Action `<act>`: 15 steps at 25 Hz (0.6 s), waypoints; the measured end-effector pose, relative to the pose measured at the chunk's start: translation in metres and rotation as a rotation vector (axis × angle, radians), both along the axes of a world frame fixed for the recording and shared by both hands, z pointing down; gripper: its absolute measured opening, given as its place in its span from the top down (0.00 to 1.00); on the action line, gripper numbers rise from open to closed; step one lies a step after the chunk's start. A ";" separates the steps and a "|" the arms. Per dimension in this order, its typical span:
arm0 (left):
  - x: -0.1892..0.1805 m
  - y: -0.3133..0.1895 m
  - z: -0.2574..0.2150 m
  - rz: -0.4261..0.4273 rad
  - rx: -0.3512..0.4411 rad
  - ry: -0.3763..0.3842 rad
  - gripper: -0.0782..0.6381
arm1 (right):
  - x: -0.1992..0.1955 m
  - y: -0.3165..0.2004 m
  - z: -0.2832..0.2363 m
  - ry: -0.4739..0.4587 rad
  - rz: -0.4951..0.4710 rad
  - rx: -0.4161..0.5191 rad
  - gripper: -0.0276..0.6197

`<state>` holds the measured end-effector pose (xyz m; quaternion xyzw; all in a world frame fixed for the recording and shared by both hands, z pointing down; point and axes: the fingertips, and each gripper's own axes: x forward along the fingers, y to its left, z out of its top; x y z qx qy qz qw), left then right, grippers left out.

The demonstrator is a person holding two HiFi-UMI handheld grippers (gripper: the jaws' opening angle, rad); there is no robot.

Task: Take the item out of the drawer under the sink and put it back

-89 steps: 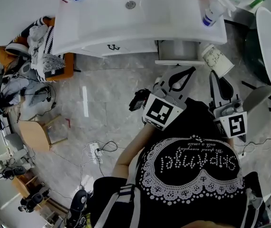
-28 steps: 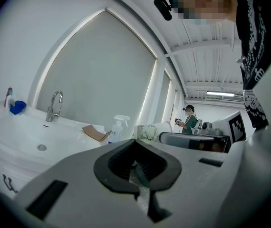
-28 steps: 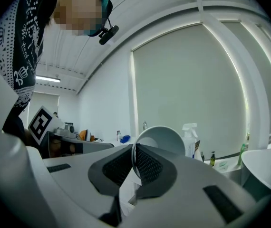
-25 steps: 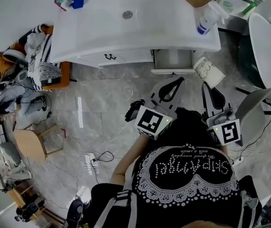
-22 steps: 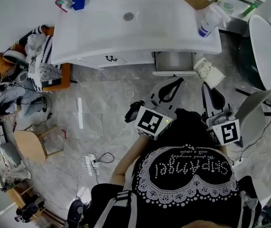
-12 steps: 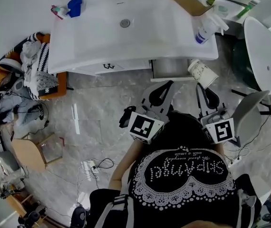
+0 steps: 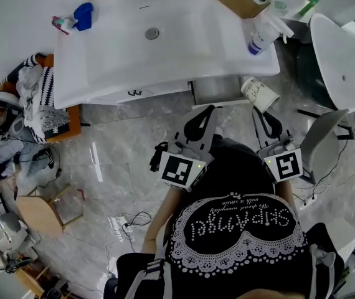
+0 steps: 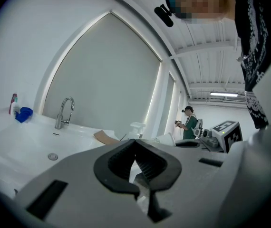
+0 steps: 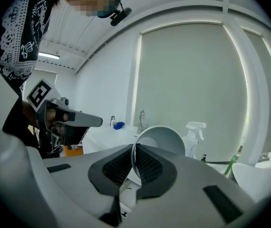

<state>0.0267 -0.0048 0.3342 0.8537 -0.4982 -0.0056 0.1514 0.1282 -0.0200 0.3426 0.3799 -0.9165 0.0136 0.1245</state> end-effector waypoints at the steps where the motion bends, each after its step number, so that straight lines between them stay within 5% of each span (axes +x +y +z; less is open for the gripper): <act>1: -0.003 -0.001 0.000 -0.003 0.004 0.001 0.89 | 0.000 -0.001 0.003 0.005 0.003 -0.003 0.92; 15: -0.023 -0.002 0.010 0.014 -0.046 0.036 0.89 | -0.015 0.001 0.034 0.051 0.020 -0.069 0.92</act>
